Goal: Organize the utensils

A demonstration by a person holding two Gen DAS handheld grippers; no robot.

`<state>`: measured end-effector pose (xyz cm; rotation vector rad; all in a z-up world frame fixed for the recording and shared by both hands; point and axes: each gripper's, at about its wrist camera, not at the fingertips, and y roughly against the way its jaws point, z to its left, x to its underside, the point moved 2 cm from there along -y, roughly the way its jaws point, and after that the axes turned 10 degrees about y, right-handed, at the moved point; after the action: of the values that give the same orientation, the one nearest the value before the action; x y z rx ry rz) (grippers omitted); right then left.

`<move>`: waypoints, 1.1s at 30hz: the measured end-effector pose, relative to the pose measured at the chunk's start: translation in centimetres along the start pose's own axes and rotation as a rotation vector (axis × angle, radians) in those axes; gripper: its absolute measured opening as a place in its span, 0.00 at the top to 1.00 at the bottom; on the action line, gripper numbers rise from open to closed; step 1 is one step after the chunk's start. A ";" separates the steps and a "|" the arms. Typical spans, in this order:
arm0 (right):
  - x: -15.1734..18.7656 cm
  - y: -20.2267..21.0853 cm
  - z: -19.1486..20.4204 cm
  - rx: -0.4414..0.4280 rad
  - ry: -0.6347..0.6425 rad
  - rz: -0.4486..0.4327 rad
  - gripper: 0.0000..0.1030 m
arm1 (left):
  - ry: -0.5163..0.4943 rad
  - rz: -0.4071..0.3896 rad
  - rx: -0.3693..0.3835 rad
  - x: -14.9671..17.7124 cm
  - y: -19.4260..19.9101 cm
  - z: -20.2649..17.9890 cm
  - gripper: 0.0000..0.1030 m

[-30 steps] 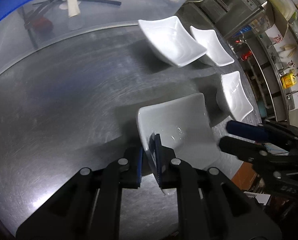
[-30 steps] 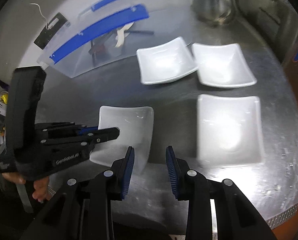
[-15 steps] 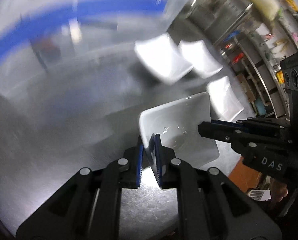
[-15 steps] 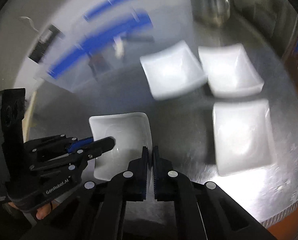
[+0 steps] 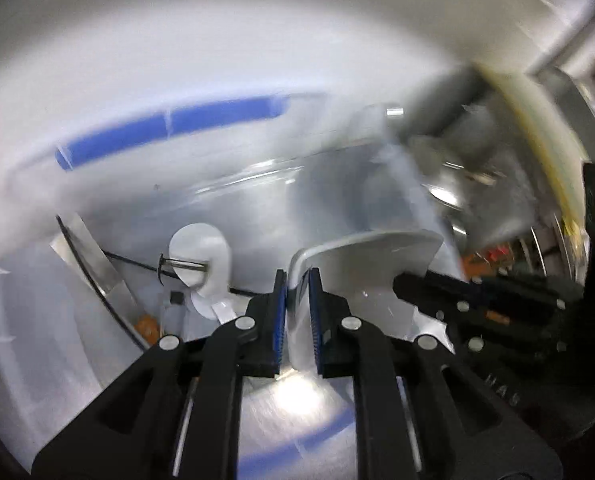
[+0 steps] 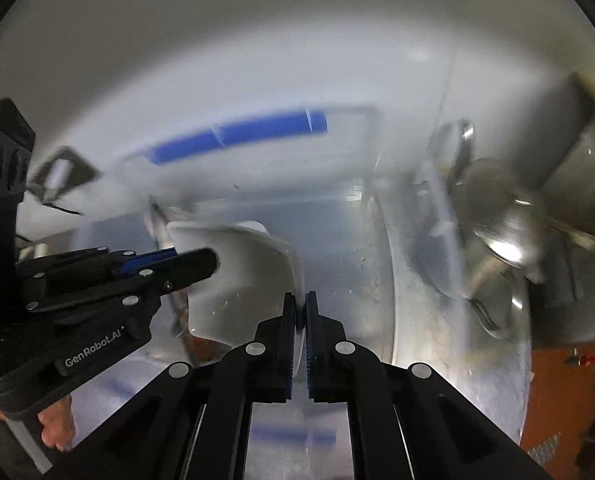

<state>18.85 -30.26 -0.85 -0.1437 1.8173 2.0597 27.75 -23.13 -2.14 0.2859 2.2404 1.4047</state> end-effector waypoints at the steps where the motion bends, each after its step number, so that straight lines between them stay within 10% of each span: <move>1: -0.8 -2.1 -0.6 0.002 -0.018 0.038 0.94 | 0.028 0.034 -0.018 -0.8 -2.2 0.9 0.90; 15: -4.1 -12.6 -2.6 0.087 0.023 0.251 0.90 | 0.184 0.192 -0.036 -2.7 -12.7 5.4 0.90; 21: -2.8 -3.7 -2.2 0.123 0.082 0.095 0.90 | 0.089 -0.038 -0.109 -2.6 -5.1 3.4 0.66; 23: -0.9 0.7 -2.3 0.085 0.098 0.000 0.91 | 0.022 -0.232 -0.181 -0.7 0.3 2.1 0.66; 26: 4.7 7.6 -3.5 0.053 0.107 -0.156 0.62 | -0.070 -0.429 -0.147 4.8 7.2 -0.2 0.54; 30: 14.3 9.5 -7.0 0.091 0.003 -0.138 0.56 | -0.125 -0.357 0.057 14.6 9.3 -3.7 0.47; 33: 19.9 5.9 -10.0 0.129 -0.094 -0.023 0.56 | -0.147 -0.261 0.076 20.2 6.2 -6.1 0.47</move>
<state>-3.30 -36.14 -3.42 -0.0320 1.8753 1.8939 6.80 -16.74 -0.21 0.1119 2.1255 1.1277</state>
